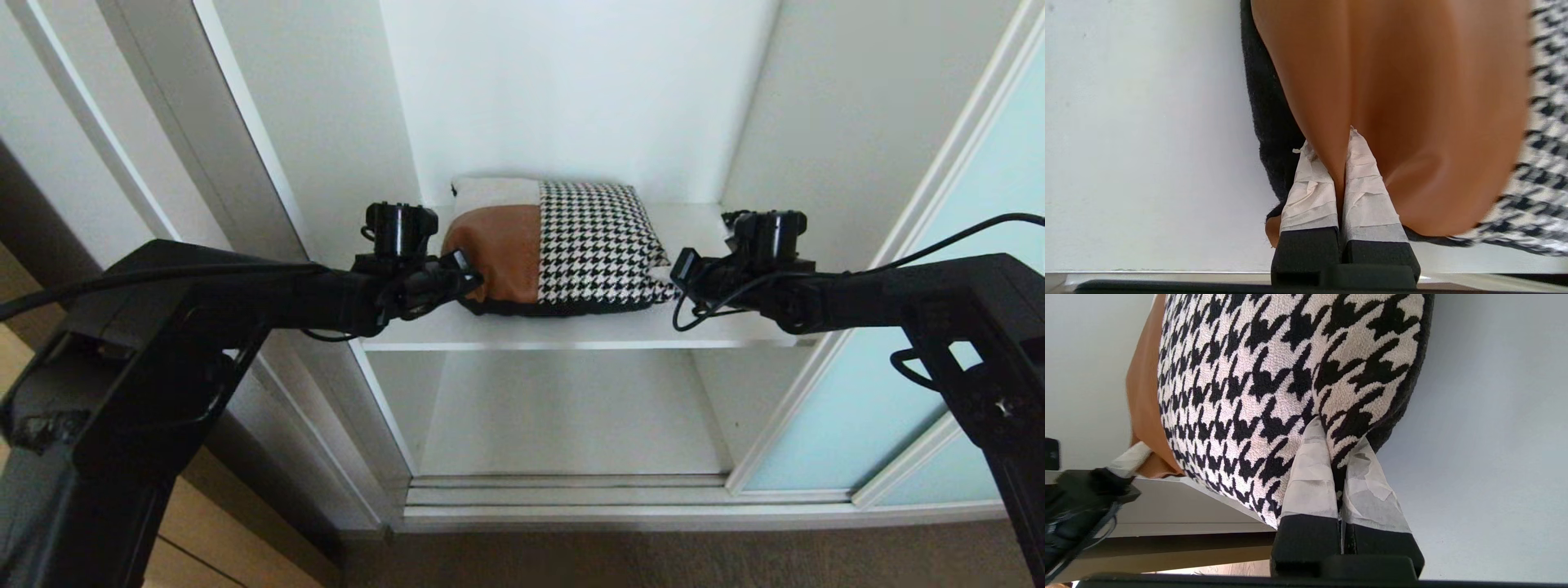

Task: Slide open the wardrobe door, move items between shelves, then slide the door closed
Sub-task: Place the pillow on the higher shelf

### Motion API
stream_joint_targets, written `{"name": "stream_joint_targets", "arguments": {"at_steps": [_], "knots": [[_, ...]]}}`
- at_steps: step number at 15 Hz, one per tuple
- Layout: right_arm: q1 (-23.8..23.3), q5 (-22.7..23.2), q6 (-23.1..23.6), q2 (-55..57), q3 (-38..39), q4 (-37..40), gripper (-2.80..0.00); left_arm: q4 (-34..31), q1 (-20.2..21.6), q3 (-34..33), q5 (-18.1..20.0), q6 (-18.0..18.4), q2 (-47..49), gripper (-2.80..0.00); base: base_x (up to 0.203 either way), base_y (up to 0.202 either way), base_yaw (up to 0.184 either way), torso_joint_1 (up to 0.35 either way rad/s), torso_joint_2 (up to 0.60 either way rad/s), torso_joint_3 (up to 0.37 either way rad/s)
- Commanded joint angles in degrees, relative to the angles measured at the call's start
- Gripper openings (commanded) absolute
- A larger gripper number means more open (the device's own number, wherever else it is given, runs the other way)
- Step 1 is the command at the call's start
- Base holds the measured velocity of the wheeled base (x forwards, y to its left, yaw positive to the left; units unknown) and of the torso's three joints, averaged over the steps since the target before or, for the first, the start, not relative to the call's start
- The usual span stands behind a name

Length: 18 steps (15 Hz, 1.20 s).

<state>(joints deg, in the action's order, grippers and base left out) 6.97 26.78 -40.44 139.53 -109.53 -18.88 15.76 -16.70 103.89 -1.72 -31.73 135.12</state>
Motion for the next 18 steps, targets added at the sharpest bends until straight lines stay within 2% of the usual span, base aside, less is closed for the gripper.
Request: {"name": "stream_joint_targets", "arguments": {"at_steps": [1,2,5,9,11,12,14,16,18], "knots": [[0.1,0.2,-0.2,-0.1,0.3,0.0,-2.80,-0.1,0.0,0.1,-0.2,-0.1,0.8,-2.80,0.000,0.000,0.000,0.000,0.00,0.000],[0.1,0.1,-0.2,-0.2,0.4,0.0,-2.80,-0.6,0.0,0.3,-0.2,0.1,0.6,0.00,0.000,0.000,0.000,0.000,0.00,0.000],[0.1,0.1,-0.2,-0.5,0.7,0.0,-2.80,0.0,0.0,0.9,-0.2,-0.3,0.0,0.00,0.000,0.000,0.000,0.000,0.00,0.000],[0.1,0.1,-0.2,-0.7,1.2,0.0,-2.80,0.2,-0.1,-1.8,0.0,-0.4,-2.9,0.00,0.000,0.000,0.000,0.000,0.00,0.000],[0.1,0.1,-0.2,-0.9,1.9,-0.1,-2.80,1.7,-0.5,-7.3,0.8,-0.4,-5.1,0.00,0.000,0.000,0.000,0.000,0.00,0.000],[0.1,0.1,-0.2,-0.9,1.9,-0.1,0.00,3.1,-1.3,-10.8,1.9,-0.4,-6.1,0.00,0.000,0.000,0.000,0.000,0.00,0.000],[0.1,0.0,-0.1,-1.1,2.0,-0.1,0.00,7.2,-2.8,-15.1,3.0,0.0,-6.6,0.00,0.000,0.000,0.000,0.000,0.00,0.000],[0.0,-0.1,-0.2,-1.7,2.6,-0.1,0.00,7.7,-3.1,-16.6,3.1,0.2,-6.9,0.00,0.000,0.000,0.000,0.000,0.00,0.000],[-0.1,-0.1,0.1,-4.1,6.9,-1.0,0.00,7.9,-3.2,-17.8,3.0,0.5,-8.8,0.00,0.000,0.000,0.000,0.000,0.00,0.000]]}}
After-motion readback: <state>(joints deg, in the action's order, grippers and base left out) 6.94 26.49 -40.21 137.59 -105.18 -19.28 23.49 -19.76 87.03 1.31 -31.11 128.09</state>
